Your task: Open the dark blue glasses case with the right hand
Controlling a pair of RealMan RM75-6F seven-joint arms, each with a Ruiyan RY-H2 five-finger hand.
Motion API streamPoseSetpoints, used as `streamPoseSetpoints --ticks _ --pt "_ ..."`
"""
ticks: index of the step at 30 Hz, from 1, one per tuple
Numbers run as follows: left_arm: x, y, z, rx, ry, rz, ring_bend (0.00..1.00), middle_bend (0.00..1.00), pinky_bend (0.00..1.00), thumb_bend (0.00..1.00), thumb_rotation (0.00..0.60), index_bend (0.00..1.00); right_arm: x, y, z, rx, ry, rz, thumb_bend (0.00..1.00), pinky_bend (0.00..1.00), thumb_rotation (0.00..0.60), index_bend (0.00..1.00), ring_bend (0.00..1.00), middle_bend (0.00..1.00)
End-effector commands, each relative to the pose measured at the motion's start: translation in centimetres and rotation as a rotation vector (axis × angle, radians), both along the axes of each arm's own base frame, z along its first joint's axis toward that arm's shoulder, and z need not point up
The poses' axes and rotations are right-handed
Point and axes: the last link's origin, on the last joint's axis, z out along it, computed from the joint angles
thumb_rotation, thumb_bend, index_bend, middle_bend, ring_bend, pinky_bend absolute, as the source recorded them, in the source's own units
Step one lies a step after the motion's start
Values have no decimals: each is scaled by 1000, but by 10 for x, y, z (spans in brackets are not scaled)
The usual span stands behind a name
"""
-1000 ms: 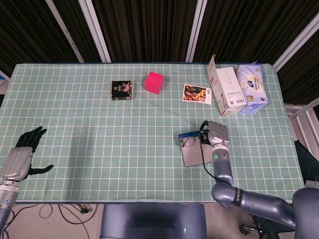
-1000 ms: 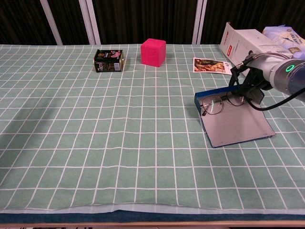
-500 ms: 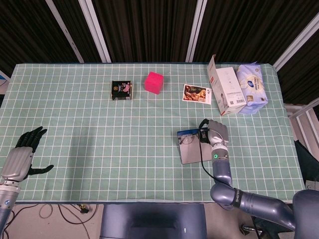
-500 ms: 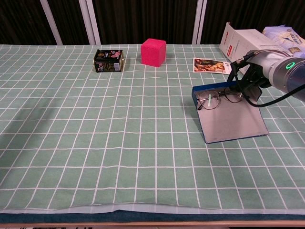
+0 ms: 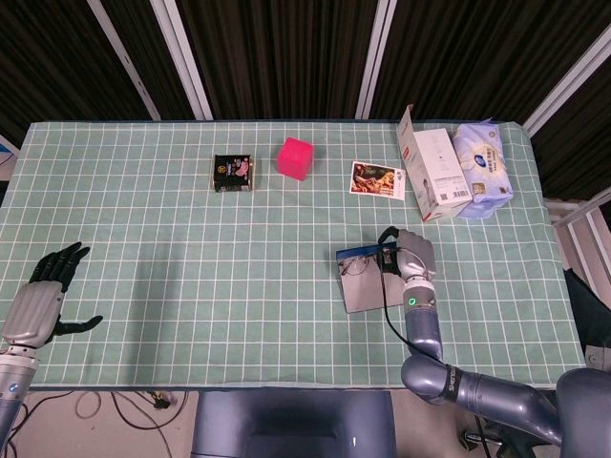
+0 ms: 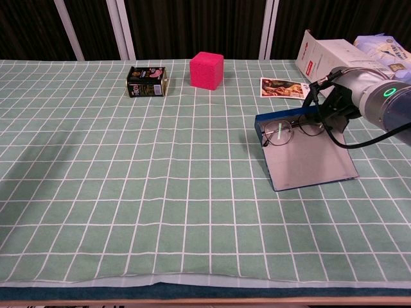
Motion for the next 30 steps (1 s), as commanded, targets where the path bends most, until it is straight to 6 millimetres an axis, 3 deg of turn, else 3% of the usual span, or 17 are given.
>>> streamPoseSetpoints --ticks 1,30 --pt "0 0 0 0 0 1 0 0 0 0 600 0 -1 1 -3 -17 -28 -2 487 1000 600 673 1000 948" --pt "0 0 0 -1 0 2 0 0 0 0 600 0 -6 5 -9 -129 -172 -22 486 1000 600 684 1000 947"
